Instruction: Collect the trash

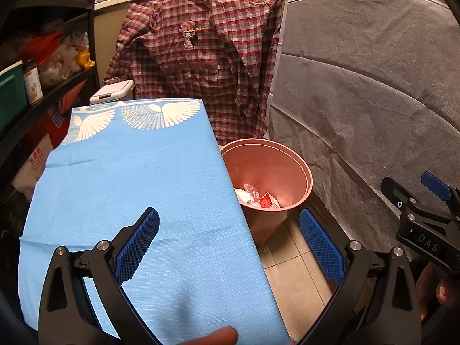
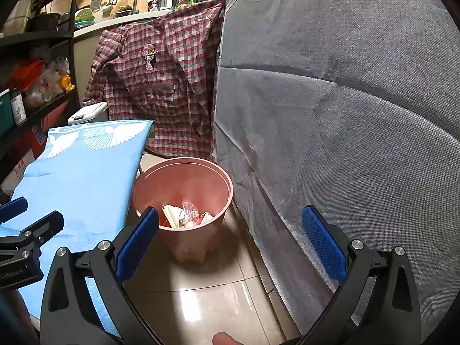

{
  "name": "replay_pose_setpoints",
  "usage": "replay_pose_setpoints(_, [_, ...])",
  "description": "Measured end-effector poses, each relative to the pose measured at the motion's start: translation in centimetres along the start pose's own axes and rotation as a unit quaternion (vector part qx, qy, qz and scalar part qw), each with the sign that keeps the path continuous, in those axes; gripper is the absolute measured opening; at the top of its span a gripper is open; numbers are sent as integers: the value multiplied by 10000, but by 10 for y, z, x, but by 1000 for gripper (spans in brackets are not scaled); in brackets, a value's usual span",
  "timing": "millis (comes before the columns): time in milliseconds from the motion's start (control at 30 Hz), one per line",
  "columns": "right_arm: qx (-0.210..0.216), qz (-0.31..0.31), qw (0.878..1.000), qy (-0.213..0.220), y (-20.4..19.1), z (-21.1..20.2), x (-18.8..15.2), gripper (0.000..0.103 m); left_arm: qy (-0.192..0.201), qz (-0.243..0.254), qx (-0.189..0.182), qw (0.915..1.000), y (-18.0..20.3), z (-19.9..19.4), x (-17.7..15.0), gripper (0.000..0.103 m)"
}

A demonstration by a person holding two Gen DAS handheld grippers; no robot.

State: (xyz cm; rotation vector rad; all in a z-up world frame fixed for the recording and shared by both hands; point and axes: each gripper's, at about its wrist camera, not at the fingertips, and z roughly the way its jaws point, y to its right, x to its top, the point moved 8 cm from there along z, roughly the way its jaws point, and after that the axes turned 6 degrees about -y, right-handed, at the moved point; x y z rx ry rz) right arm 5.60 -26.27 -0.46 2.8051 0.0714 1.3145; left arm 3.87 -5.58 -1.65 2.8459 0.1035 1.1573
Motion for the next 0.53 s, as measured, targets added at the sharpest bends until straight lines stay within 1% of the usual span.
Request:
replay_pose_setpoints(167, [-1,7,10000,4,0,0,0,98,71,15,-46,10000,0,-1,1,95])
replay_pose_setpoints(267, [0,4,10000,3,0,0,0,98,106,65,-2,9999,5,-1,2,95])
replay_pose_setpoints(533, [-3,5,10000,5,0,-1,0,98,59,39,3,10000,5,-2,1,95])
